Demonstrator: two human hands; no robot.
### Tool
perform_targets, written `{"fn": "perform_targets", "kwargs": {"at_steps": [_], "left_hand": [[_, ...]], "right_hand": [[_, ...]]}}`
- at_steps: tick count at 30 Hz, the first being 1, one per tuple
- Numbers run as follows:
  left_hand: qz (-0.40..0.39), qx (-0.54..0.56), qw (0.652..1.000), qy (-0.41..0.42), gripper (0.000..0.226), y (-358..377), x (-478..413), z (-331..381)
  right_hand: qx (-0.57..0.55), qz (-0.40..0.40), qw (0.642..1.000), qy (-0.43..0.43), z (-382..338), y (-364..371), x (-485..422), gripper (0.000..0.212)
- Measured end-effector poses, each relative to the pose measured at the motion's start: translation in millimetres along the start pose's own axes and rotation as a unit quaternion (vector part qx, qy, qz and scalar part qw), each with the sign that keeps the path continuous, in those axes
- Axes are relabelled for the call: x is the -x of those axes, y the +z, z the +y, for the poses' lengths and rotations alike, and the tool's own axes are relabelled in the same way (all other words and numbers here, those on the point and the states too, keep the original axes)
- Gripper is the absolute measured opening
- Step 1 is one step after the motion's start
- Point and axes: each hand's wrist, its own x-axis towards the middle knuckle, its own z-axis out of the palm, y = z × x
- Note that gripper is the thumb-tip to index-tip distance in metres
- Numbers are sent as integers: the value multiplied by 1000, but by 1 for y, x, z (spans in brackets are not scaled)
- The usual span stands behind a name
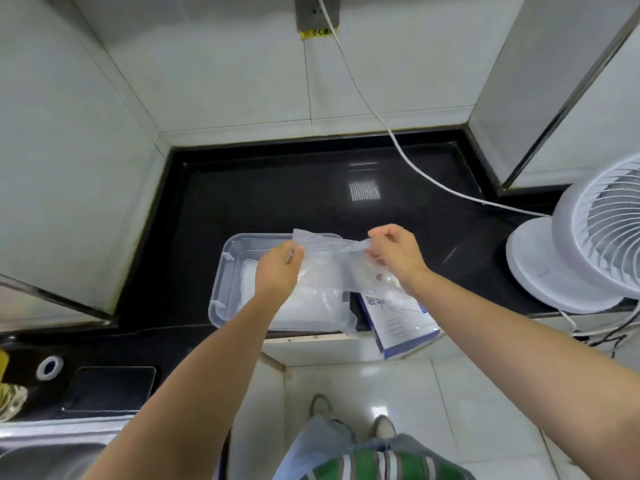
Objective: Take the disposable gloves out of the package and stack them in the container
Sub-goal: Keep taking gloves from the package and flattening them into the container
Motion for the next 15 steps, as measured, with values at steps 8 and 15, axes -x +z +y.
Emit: {"fn": "perform_targets", "kwargs": {"at_steps": [8,15], "left_hand": [[-26,-196,979,-46,23,-30,-16,-43],[-73,-266,961,-15,51,-26,-14,-57]], "right_hand": [[133,-85,943,-292,-24,86,18,15],[461,-302,834,29,12,132,12,67]]}}
